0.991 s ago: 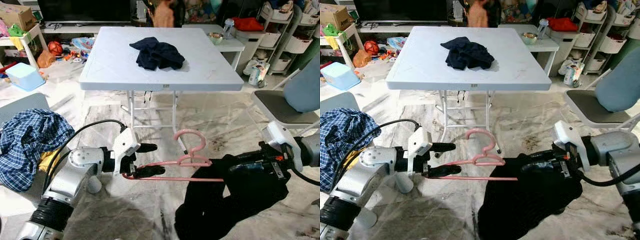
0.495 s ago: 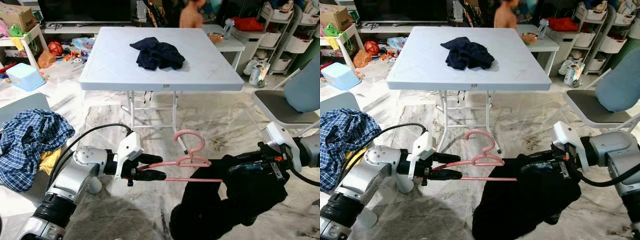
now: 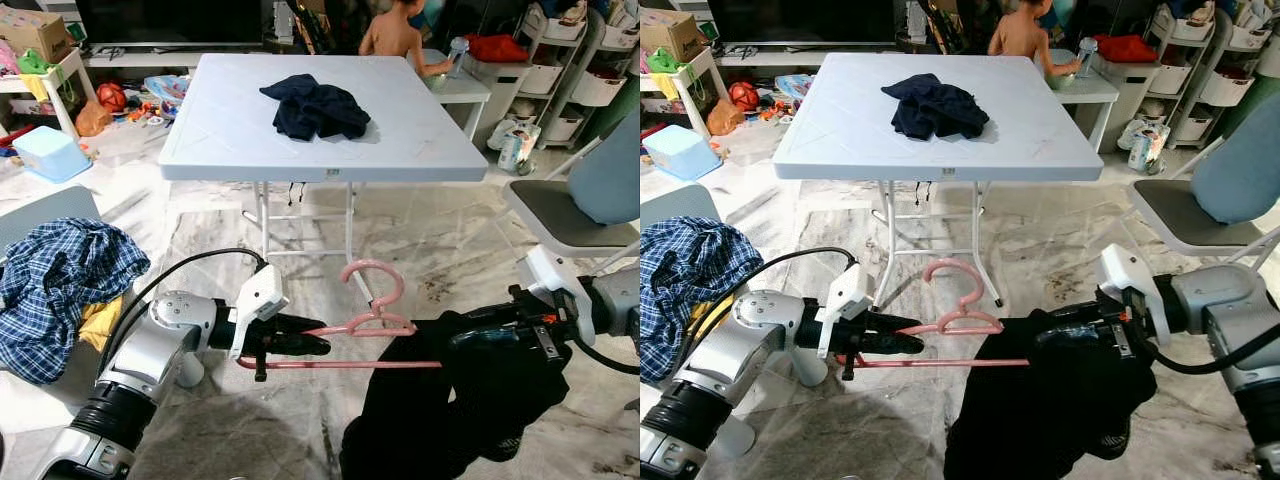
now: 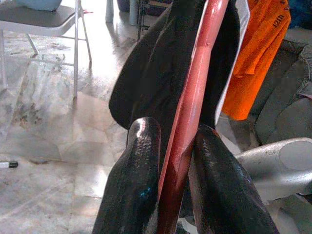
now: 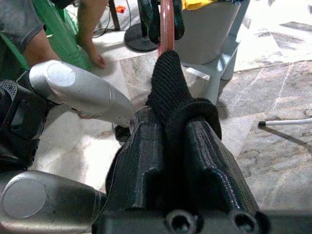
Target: Hang hanger
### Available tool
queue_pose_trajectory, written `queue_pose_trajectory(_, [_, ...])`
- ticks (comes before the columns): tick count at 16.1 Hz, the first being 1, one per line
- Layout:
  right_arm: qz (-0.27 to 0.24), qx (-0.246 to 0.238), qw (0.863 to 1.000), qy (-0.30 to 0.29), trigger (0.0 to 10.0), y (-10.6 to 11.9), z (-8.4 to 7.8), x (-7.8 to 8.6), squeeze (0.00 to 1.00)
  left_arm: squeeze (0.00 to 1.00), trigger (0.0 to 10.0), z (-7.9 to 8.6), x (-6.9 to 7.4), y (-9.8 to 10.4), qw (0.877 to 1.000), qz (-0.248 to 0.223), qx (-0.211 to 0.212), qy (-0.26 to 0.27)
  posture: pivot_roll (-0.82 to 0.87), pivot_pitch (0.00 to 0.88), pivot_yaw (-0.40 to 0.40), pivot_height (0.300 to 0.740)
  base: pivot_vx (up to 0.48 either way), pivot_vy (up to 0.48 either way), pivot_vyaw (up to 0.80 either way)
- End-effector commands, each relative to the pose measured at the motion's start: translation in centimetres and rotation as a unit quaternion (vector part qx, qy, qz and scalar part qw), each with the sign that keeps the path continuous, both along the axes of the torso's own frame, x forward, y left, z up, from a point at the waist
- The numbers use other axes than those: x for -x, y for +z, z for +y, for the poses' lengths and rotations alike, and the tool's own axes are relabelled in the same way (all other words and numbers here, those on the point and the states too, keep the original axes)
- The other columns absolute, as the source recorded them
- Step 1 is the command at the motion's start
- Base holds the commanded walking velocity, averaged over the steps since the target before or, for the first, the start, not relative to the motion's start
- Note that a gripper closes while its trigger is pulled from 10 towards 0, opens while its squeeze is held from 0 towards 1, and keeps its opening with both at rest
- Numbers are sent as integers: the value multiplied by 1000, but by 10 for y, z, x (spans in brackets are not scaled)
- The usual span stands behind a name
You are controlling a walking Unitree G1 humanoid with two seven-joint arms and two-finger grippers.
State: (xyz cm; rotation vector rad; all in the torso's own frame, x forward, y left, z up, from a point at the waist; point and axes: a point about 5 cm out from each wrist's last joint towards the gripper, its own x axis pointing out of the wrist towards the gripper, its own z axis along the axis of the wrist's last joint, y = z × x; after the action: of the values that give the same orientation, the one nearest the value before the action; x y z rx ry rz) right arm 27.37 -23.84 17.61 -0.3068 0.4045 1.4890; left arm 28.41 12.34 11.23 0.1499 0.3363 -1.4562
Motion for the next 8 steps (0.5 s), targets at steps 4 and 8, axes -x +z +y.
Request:
queue_pose_trajectory(4, [-32,-9,999,23,10000,11,9,-6,0,0,0,-11,-1,0,1000,5,-6,-27,-100,0,-39,740,0,0,0])
queue_pose_trajectory(8, [-34,-10,999,20,10000,9,10,-6,0,1000,10000,-13,-6,-2,1000,12,3,-6,-106,0,-36,740,0,0,0])
